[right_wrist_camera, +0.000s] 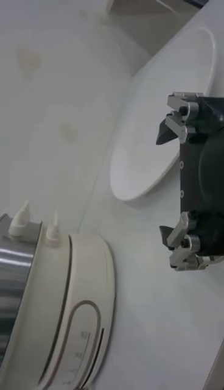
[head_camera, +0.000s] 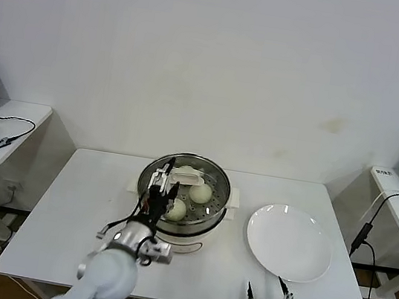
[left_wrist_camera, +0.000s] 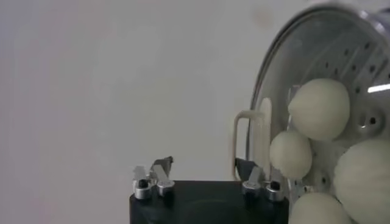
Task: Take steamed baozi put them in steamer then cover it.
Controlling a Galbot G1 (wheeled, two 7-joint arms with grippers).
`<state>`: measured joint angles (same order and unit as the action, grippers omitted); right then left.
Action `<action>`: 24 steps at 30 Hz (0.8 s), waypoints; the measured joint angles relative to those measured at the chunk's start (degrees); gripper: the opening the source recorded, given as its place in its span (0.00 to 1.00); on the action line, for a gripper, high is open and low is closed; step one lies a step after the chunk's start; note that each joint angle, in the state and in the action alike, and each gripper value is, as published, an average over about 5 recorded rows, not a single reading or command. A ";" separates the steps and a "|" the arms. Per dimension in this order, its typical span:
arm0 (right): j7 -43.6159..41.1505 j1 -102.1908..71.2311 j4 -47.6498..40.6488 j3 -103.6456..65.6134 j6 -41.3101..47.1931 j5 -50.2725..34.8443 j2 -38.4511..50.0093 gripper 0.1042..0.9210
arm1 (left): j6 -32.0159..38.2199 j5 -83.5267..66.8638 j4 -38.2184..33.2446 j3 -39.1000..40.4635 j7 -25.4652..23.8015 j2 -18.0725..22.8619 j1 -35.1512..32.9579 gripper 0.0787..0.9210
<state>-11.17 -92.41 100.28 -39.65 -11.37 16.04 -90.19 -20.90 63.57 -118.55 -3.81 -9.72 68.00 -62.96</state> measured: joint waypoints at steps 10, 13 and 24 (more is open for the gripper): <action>0.04 -0.75 0.67 0.93 -0.19 -0.23 0.65 0.88 | 10.74 -25.24 -7.62 -11.03 9.42 0.56 -16.97 0.88; 0.00 -1.05 1.28 1.16 -0.05 -0.76 1.12 0.88 | 14.77 -36.03 -7.74 -15.29 12.31 1.59 -21.73 0.88; -0.17 -3.17 4.82 3.28 0.85 -5.05 4.13 0.88 | 23.81 -62.93 -5.83 -24.16 18.62 5.59 -34.41 0.88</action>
<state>-11.33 -95.58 105.10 -36.37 -10.52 10.99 -86.06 2.91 0.64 -124.38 -27.97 8.90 73.59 -97.38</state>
